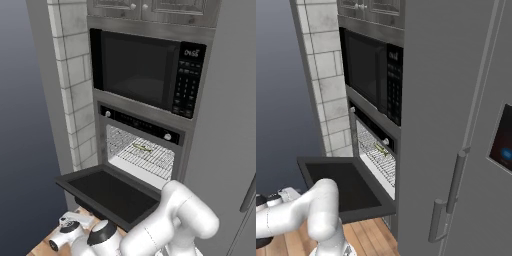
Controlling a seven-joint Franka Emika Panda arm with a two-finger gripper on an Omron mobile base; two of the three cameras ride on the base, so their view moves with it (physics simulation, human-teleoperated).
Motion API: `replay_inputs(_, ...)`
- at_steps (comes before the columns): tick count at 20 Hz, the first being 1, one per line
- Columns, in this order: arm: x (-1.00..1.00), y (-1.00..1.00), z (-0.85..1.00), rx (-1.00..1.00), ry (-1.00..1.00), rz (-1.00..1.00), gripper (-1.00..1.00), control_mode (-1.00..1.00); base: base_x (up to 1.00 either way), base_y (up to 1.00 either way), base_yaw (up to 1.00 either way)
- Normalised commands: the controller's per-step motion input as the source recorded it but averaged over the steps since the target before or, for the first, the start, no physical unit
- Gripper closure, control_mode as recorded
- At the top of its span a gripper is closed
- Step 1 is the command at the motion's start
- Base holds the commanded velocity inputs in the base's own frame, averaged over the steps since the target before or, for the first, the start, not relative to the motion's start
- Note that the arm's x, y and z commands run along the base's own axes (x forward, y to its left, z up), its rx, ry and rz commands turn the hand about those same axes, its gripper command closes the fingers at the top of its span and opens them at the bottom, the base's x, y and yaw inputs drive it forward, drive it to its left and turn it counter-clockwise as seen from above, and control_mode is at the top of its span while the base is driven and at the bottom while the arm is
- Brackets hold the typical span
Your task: Place the fish on the top rack of the oven, and slide the tray back inside. Close the oven door.
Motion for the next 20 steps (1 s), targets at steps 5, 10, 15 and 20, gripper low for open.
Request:
replay_inputs(5, -0.32, 0.09, -1.00, -0.20, -0.20, -0.17, -1.00, -1.00, 0.00, 0.00, 0.00)
replay_inputs(10, -0.18, 0.12, -1.00, -0.17, -0.18, -0.16, -1.00, -1.00, 0.00, 0.00, 0.00)
replay_inputs(15, -0.01, 0.18, -1.00, -0.13, -0.12, -0.16, -1.00, -1.00, 0.00, 0.00, 0.00)
replay_inputs(20, -0.12, 0.36, -1.00, -0.12, -0.09, -0.17, -1.00, -1.00, 0.00, 0.00, 0.00)
